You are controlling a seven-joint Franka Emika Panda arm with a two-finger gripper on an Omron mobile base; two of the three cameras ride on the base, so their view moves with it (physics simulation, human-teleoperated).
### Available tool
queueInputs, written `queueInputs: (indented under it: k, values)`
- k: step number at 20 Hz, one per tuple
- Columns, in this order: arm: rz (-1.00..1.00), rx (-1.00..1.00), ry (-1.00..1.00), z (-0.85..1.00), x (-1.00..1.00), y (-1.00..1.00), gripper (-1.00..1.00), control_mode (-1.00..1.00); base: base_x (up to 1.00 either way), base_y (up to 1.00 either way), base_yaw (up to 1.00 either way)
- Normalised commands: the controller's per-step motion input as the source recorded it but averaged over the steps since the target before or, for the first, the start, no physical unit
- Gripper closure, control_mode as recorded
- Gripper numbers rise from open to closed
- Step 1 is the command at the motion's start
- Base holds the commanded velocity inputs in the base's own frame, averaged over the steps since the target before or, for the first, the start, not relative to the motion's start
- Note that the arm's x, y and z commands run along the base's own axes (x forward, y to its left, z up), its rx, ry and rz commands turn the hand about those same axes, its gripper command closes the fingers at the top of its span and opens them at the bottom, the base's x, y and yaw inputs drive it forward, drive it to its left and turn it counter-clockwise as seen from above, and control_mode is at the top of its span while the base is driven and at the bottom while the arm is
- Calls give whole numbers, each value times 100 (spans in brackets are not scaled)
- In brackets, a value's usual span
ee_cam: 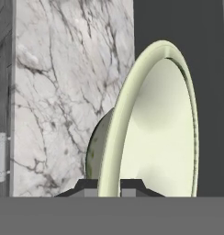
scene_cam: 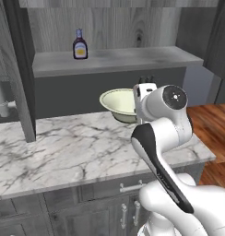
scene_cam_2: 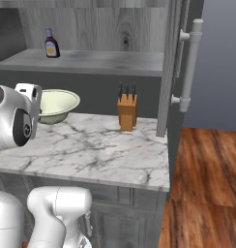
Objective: Pick the mug and place it in the sink. Pick the bowl and place it in the open cabinet and then close the cabinet.
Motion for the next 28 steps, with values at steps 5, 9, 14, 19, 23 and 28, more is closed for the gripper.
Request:
queueInputs:
  k: [5,9,14,19,23,28]
  values:
    - [0,0,0,0,0,0,100,100,7,0,0]
    - [0,0,0,0,0,0,100,100,12,1,0]
    - [0,0,0,0,0,0,100,100,10,-3,1]
    - [0,0,0,0,0,0,100,100,7,0,0]
    - [0,0,0,0,0,0,100,100,0,0,0]
    - [0,0,0,0,0,0,100,100,-6,0,0]
